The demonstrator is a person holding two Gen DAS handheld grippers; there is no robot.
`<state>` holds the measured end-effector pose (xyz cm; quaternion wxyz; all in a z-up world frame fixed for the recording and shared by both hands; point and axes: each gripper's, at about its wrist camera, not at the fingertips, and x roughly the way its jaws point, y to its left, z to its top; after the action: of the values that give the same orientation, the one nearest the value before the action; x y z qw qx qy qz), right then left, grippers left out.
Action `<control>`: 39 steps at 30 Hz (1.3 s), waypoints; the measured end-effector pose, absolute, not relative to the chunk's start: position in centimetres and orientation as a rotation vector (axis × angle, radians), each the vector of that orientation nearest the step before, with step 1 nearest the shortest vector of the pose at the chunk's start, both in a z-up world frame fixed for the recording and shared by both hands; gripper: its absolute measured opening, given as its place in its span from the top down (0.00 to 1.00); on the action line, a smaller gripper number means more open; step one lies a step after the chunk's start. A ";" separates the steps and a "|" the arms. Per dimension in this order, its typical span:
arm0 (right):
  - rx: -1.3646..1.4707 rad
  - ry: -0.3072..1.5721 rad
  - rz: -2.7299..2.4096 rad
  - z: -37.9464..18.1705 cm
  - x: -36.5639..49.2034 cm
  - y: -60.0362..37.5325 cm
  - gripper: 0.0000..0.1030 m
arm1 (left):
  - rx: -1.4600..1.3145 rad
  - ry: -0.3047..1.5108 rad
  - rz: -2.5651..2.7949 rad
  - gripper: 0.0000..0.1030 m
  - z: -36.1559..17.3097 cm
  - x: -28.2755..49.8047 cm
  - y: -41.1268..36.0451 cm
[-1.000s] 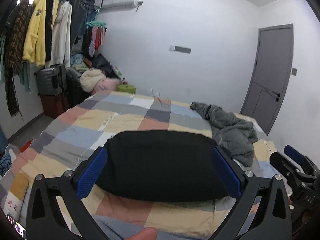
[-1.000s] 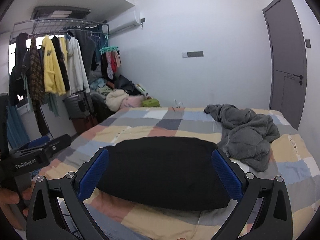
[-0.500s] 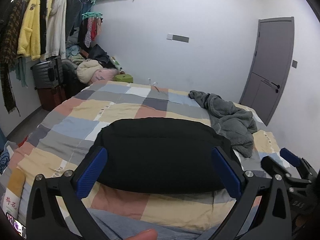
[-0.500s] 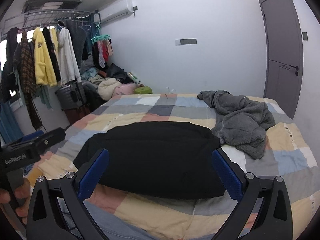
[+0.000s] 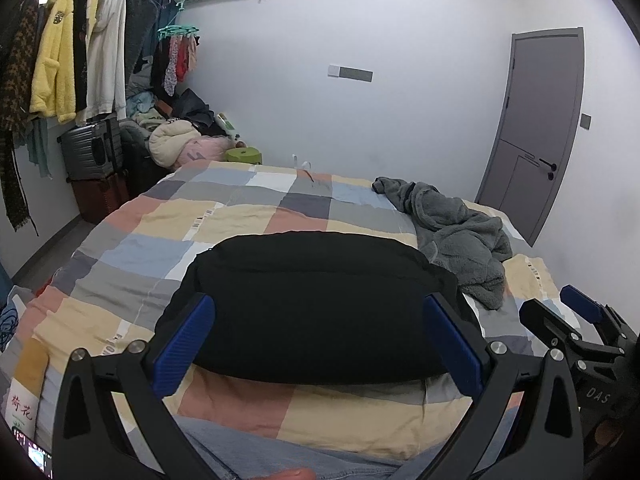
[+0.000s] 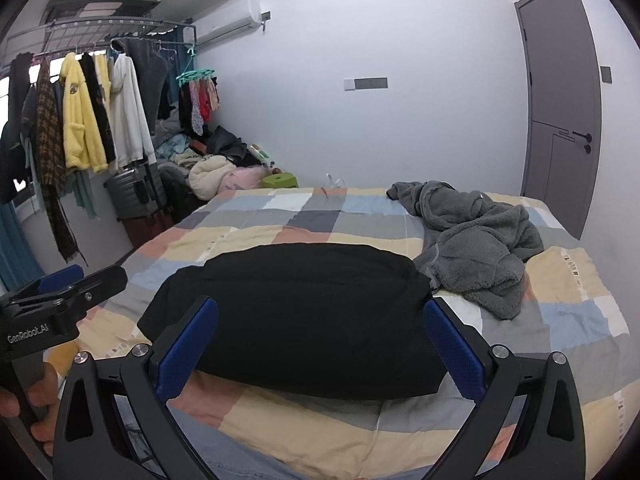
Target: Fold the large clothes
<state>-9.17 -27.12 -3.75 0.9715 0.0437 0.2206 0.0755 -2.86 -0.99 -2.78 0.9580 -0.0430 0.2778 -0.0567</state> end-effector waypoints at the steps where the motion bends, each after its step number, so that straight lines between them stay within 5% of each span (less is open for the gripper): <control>1: 0.091 0.446 0.158 -3.8 -9.2 -27.1 0.00 | -0.087 0.566 -0.118 0.00 -2.9 -2.8 -1.0; 39: 0.098 0.490 0.119 -5.5 -8.3 -28.0 0.00 | -0.097 0.625 -0.138 0.00 -4.7 -1.8 -1.7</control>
<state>-8.26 -27.96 -5.51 0.9672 0.0483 0.2425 0.0586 -1.77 -1.68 -4.74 0.9481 -0.0479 0.3070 -0.0679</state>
